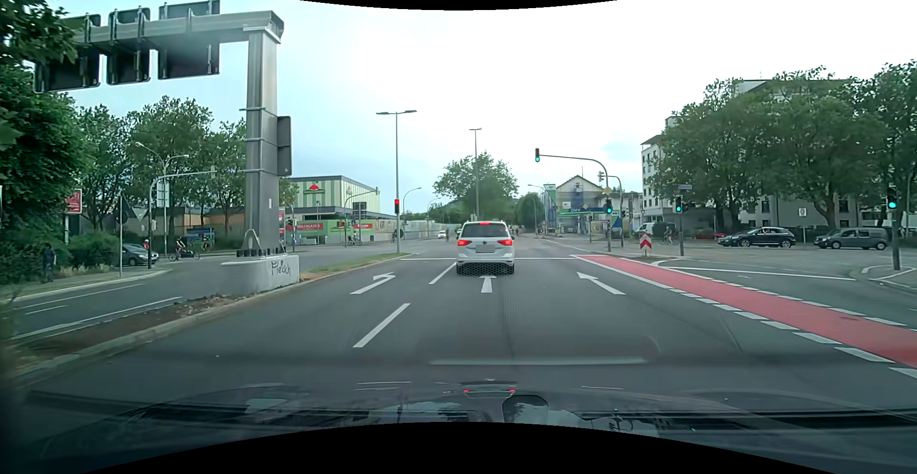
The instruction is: Follow the waypoints while adhering to traffic rules and regulations
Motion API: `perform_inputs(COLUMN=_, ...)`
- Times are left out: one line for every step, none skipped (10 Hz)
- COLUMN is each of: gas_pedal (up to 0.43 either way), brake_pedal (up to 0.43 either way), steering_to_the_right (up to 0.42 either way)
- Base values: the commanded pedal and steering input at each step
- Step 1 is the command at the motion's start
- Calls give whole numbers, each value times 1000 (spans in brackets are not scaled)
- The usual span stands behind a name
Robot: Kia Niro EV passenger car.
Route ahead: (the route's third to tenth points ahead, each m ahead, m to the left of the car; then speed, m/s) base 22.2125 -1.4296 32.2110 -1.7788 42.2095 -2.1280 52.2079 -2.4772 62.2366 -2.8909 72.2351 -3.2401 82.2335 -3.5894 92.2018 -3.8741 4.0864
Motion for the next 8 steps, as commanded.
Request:
perform_inputs(gas_pedal=0, brake_pedal=152, steering_to_the_right=10)
perform_inputs(gas_pedal=0, brake_pedal=152, steering_to_the_right=10)
perform_inputs(gas_pedal=0, brake_pedal=152, steering_to_the_right=10)
perform_inputs(gas_pedal=0, brake_pedal=152, steering_to_the_right=10)
perform_inputs(gas_pedal=0, brake_pedal=152, steering_to_the_right=10)
perform_inputs(gas_pedal=0, brake_pedal=152, steering_to_the_right=9)
perform_inputs(gas_pedal=0, brake_pedal=152, steering_to_the_right=9)
perform_inputs(gas_pedal=0, brake_pedal=152, steering_to_the_right=9)
